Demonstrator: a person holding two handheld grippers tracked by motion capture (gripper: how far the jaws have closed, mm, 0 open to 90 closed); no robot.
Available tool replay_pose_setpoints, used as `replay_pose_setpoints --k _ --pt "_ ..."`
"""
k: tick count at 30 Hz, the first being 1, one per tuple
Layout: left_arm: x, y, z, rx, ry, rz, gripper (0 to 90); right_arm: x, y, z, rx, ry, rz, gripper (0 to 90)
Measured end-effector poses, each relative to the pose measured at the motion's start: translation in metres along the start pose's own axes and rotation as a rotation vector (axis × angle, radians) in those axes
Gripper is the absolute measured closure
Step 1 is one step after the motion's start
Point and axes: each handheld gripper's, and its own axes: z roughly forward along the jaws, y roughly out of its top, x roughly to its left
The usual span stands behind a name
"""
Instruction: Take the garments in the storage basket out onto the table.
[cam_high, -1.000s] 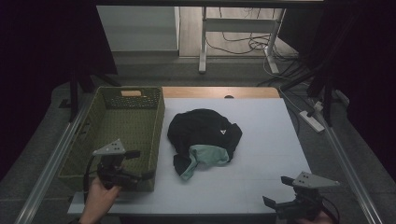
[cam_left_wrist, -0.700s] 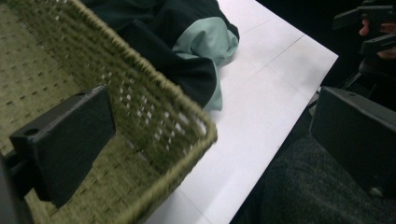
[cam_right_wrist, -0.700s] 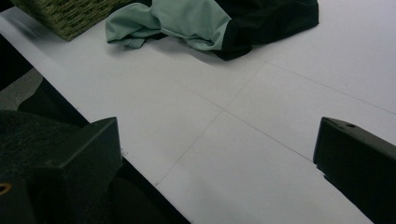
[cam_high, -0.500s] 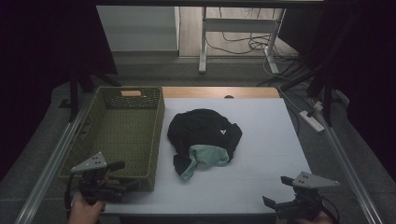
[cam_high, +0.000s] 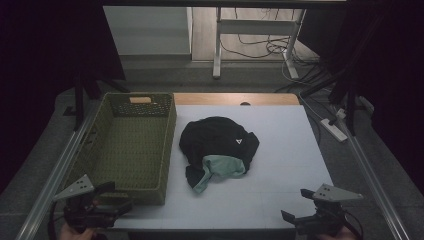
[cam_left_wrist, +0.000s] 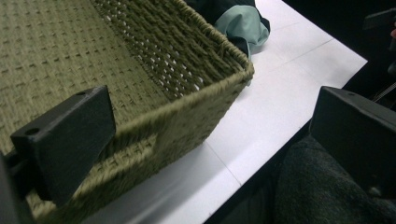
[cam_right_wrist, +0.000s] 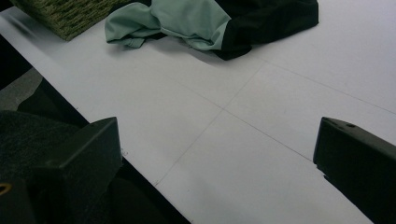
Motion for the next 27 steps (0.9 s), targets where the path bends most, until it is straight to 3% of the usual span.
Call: replay_pose_setpoints --k 11,27 --pt "0.008 -0.018 -0.007 0.026 0.045 -0.021 0.0 0.000 0.000 0.001 0.004 -0.002 0.003 1.1" --pt "0.004 -0.025 -0.011 0.095 0.084 0.019 0.0 0.000 0.001 0.001 0.007 -0.003 0.005 1.1"
